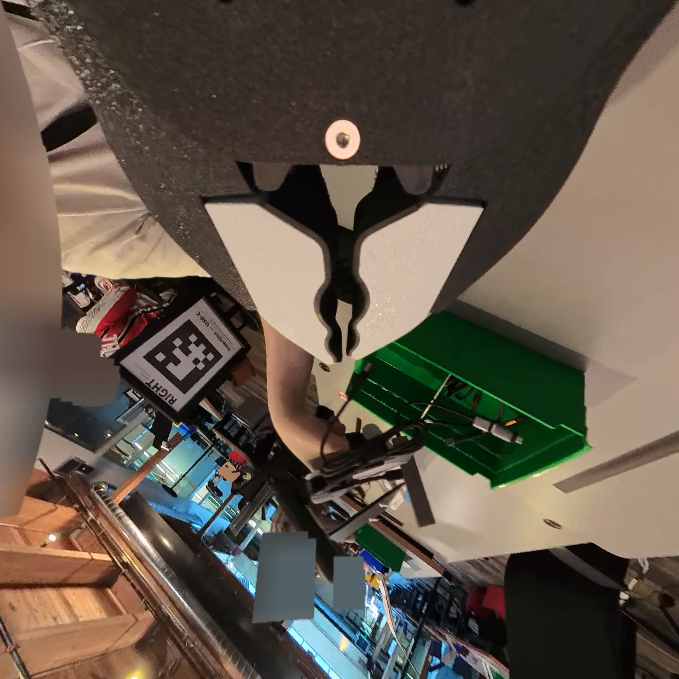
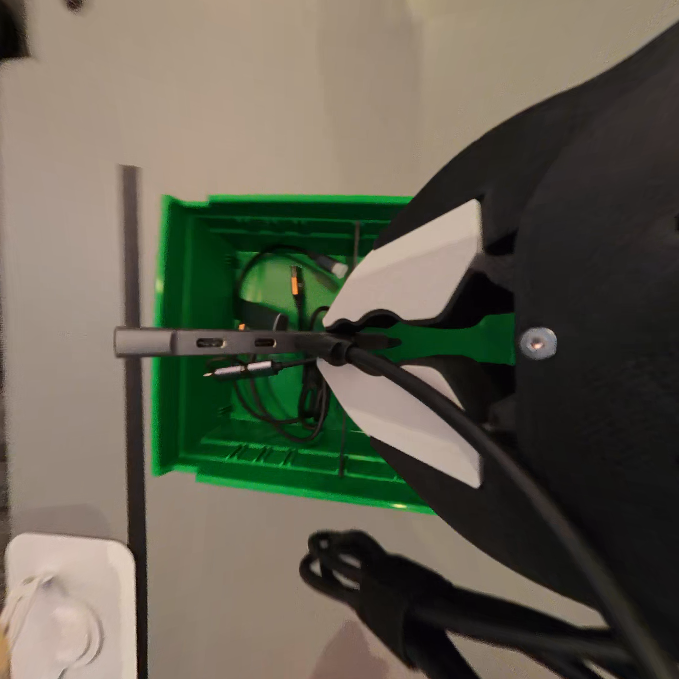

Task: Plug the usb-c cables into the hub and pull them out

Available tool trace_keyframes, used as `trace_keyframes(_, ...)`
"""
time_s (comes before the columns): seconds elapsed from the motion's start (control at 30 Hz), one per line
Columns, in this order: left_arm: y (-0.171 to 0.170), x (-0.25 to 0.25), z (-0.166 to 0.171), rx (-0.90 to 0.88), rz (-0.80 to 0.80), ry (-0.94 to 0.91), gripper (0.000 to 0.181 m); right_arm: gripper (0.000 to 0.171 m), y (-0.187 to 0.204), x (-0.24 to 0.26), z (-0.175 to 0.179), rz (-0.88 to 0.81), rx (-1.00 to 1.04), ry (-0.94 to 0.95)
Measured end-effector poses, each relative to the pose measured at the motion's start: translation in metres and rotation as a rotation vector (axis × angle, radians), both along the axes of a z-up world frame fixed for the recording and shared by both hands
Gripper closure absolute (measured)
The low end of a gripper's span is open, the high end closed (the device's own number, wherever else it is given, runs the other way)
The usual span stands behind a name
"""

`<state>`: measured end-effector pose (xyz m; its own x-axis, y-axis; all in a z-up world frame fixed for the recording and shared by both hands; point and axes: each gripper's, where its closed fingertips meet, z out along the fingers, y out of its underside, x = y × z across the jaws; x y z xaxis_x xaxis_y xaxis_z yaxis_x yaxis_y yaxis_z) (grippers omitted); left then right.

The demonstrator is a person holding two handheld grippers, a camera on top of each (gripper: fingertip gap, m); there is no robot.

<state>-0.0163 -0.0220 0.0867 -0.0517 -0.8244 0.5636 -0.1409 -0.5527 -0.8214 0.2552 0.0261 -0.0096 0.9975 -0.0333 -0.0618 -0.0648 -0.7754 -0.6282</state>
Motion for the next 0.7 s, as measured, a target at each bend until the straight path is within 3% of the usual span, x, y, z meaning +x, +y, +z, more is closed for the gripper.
trace_keyframes(0.03, -0.003, 0.003, -0.001, -0.002, -0.015, 0.002, 0.179, 0.160, -0.004, 0.006, -0.007, -0.015, -0.030, 0.035)
trace_keyframes(0.13, -0.012, 0.011, -0.001, -0.001, -0.051, 0.007, 0.179, 0.160, -0.009, 0.016, -0.005, -0.055, -0.009, 0.101)
trace_keyframes(0.3, -0.024, 0.016, 0.002, 0.001, -0.107, 0.000, 0.179, 0.160, -0.014, 0.013, 0.019, -0.049, -0.006, 0.017)
trace_keyframes(0.57, -0.026, 0.012, 0.010, -0.013, -0.128, -0.031, 0.179, 0.161, 0.025, 0.020, 0.017, 0.127, -0.586, -0.271)
trace_keyframes(0.7, -0.024, 0.008, 0.012, 0.000, -0.115, -0.032, 0.179, 0.160, 0.031, 0.028, 0.001, 0.184, -0.730, -0.424)
